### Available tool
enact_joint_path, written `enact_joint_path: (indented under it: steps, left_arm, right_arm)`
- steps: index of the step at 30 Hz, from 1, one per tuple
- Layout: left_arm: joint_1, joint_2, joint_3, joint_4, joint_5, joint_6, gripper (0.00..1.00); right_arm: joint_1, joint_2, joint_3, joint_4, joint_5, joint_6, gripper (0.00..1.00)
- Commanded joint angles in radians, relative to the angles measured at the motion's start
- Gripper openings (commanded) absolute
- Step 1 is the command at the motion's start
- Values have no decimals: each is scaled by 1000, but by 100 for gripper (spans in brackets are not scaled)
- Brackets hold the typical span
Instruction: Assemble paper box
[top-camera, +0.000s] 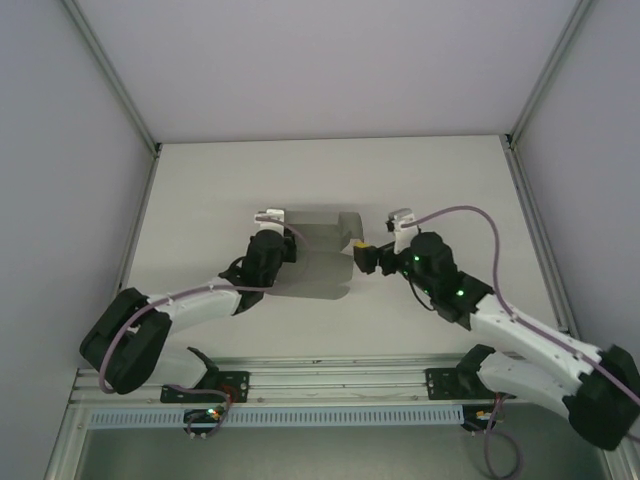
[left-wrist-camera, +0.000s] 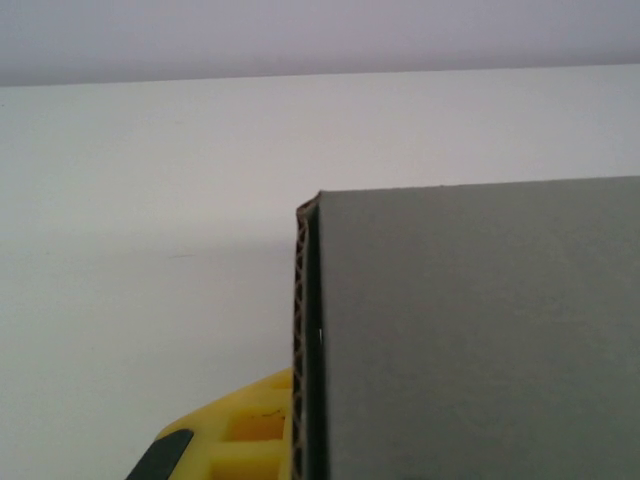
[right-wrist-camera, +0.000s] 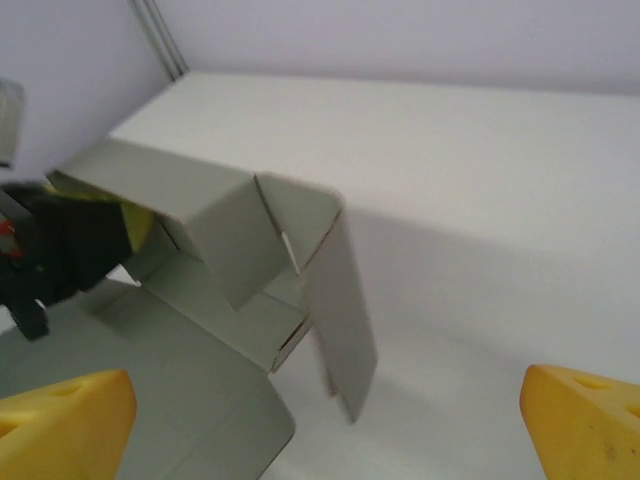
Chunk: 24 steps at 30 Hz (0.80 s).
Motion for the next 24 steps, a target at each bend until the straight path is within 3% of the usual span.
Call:
enact_joint_path:
  steps: [1, 4, 7, 9, 11, 13, 20, 24]
  left_arm:
    - [7, -50, -17, -10, 28, 16, 0]
    - [11, -74, -28, -6, 51, 17, 0]
    - [15, -92, -37, -2, 66, 19, 0]
    - [14, -100, -40, -1, 73, 22, 0]
    - [15, -104, -40, 0, 78, 22, 0]
    - [15, -102, -37, -3, 77, 21, 0]
    - [14, -94, -29, -4, 80, 16, 0]
    - [15, -90, -23, -5, 92, 17, 0]
  right_arm:
    - [-103, -70, -21, -150, 10, 42, 100]
    - [-254, -56, -10, -182, -70, 82, 100]
    - [-330, 32, 21, -158, -243, 23, 90]
    - [-329, 117, 61, -146, -306, -24, 82]
    - [-327, 212, 118, -149, -378, -45, 67]
    - [-315, 288, 161, -129, -455, -65, 61]
    - [-209, 442, 265, -51, -681, -134, 58]
    - [-164, 509, 312, -44, -707, -139, 55]
